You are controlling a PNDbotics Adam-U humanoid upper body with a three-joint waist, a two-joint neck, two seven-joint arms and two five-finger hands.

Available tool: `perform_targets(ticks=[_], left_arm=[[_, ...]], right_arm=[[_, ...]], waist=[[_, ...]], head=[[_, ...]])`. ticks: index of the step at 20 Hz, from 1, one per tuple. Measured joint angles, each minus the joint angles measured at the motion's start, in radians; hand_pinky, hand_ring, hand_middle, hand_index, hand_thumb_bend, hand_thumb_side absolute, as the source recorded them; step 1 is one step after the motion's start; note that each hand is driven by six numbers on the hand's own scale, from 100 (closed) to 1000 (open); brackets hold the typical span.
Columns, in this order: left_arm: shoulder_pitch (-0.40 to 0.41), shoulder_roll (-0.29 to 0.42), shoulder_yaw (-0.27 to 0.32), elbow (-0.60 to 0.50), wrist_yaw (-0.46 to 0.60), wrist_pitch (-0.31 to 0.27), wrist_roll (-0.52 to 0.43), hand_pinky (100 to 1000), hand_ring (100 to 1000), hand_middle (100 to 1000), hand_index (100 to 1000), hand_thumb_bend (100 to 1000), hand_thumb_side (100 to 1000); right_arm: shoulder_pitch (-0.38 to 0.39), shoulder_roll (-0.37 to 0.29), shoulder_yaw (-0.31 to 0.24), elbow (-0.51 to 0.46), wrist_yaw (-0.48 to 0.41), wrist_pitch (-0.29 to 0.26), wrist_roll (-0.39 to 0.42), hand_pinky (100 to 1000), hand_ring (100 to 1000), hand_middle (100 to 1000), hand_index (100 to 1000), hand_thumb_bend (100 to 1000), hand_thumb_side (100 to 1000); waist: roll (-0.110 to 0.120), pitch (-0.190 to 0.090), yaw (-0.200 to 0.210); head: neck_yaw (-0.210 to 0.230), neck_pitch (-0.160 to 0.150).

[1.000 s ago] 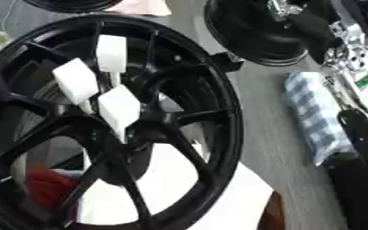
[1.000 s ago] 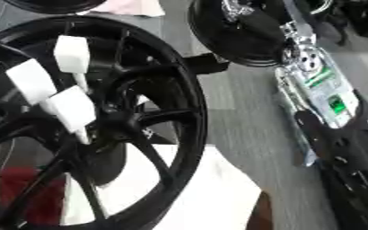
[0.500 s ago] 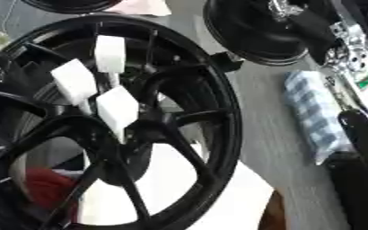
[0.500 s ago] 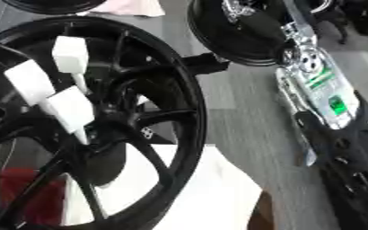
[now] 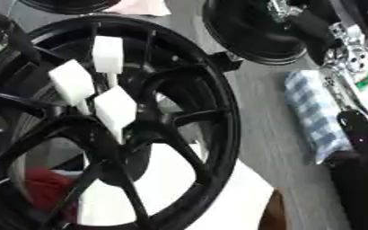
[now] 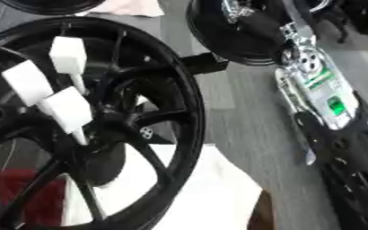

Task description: Pull the pin out of the wheel hub.

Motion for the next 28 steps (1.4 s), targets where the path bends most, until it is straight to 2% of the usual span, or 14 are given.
perform_targets(ticks=[5, 9, 16, 28], left_arm=[[-0.022, -0.017, 0.000, 0.033, 0.011, -0.004, 0.004, 876, 801, 776, 895, 468, 420], [-0.035, -0.031, 0.000, 0.048, 0.027, 0.000, 0.000, 872, 793, 766, 876, 413, 390], [-0.042, -0.052, -0.001, 0.077, 0.036, 0.005, -0.005, 863, 779, 741, 853, 361, 333], [-0.048, -0.070, -0.019, 0.118, 0.038, 0.019, -0.019, 864, 774, 738, 849, 344, 317]], right_arm=[[-0.001, 0.000, 0.002, 0.002, 0.000, 0.000, 0.000, 726, 676, 569, 639, 176, 238], [-0.009, 0.003, 0.002, 0.002, 0.000, 0.000, 0.000, 726, 676, 569, 639, 175, 239], [-0.017, 0.009, 0.002, 0.002, -0.001, -0.001, 0.001, 727, 676, 569, 639, 171, 242], [-0.026, 0.010, 0.002, 0.002, -0.008, -0.001, 0.004, 726, 675, 568, 639, 164, 247]], waist=[[0.008, 0.000, -0.013], [0.009, 0.002, -0.025], [0.009, 0.016, -0.045], [0.006, 0.033, -0.061]], head=[[0.002, -0.001], [0.008, -0.009], [0.029, -0.017], [0.054, -0.026]])
